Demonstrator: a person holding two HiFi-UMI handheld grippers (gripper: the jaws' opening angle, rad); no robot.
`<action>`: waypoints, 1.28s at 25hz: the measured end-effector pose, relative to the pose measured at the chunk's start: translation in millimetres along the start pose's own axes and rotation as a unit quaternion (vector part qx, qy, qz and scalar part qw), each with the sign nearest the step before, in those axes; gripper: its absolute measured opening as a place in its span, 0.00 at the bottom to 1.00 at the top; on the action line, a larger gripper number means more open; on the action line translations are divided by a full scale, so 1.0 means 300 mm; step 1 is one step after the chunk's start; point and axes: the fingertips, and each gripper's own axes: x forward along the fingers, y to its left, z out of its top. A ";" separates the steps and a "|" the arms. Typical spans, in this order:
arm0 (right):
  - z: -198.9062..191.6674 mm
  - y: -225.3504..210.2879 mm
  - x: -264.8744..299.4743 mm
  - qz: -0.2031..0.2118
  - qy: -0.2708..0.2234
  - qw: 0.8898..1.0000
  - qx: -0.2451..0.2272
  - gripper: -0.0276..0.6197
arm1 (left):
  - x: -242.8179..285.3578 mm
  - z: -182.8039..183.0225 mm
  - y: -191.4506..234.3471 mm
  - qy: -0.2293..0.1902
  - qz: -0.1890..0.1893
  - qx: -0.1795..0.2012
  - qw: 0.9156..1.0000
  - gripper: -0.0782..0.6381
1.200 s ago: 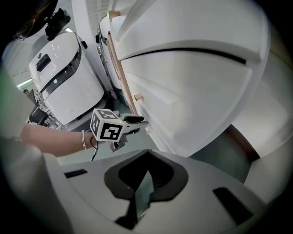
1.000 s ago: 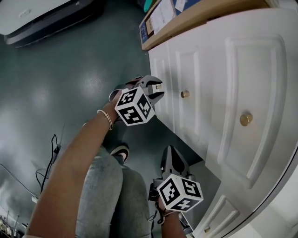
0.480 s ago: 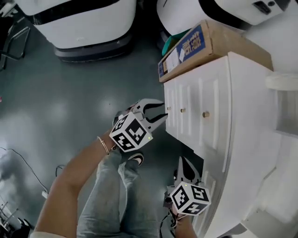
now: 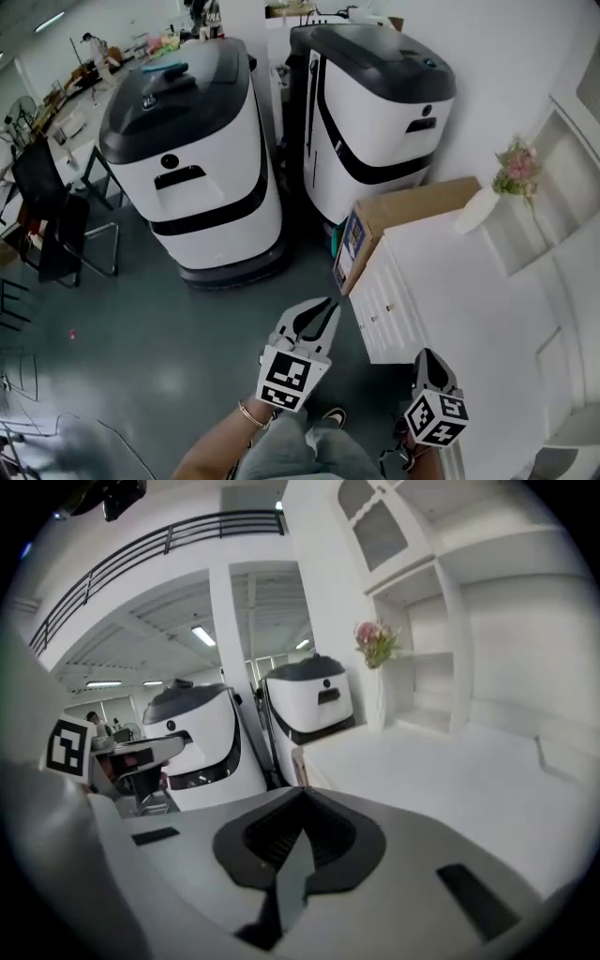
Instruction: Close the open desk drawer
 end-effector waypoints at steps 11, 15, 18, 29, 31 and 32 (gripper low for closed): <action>0.292 -0.204 -0.264 -0.111 -0.148 0.983 0.019 0.05 | -0.016 0.309 -0.052 -0.004 0.023 -0.032 0.999 0.14; 0.302 -0.236 -0.307 -0.130 -0.165 0.977 0.035 0.05 | 0.027 0.342 -0.084 -0.006 0.013 -0.010 1.000 0.14; 0.300 -0.239 -0.322 -0.137 -0.165 0.976 0.038 0.05 | 0.043 0.360 -0.105 -0.010 0.004 0.000 1.000 0.14; 0.321 -0.248 -0.358 -0.165 -0.164 0.972 0.012 0.05 | 0.071 0.321 -0.143 0.001 -0.013 -0.020 1.000 0.14; 0.323 -0.247 -0.355 -0.163 -0.162 0.973 0.012 0.05 | 0.071 0.316 -0.140 0.002 -0.012 -0.024 1.000 0.14; 0.324 -0.245 -0.353 -0.162 -0.161 0.973 0.011 0.05 | 0.071 0.313 -0.139 0.002 -0.011 -0.025 1.000 0.14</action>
